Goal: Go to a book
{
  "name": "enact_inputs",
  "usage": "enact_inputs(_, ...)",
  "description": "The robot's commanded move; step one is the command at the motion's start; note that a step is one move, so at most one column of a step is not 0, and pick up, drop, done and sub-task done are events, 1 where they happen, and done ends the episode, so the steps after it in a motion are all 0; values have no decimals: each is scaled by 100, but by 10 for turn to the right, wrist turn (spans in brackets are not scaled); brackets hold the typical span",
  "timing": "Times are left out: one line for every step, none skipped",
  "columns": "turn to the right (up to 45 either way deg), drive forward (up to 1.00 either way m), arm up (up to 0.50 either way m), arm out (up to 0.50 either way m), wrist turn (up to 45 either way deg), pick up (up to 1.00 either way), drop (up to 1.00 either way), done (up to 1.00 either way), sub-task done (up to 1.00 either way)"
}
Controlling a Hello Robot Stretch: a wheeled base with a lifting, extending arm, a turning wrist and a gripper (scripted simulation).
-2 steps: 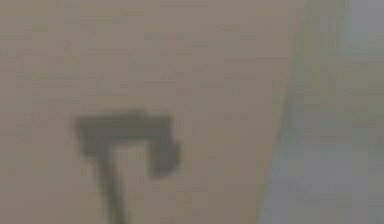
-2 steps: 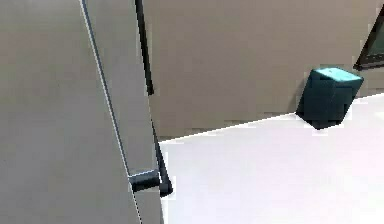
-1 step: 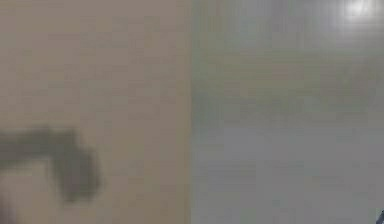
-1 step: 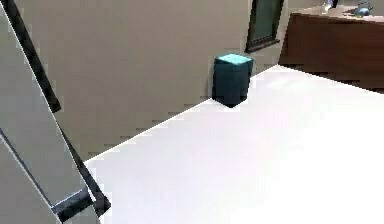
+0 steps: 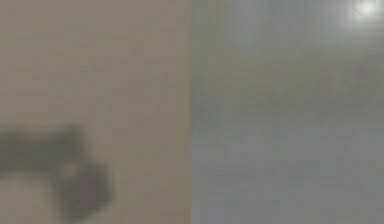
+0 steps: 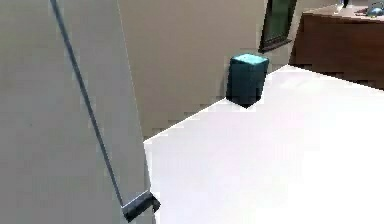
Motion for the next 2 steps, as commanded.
enact_inputs(-450, 0, 0, 0, 0, 0, 0, 0, 0)
enact_inputs(-450, 0, 0, 0, 0, 0, 0, 0, 0)
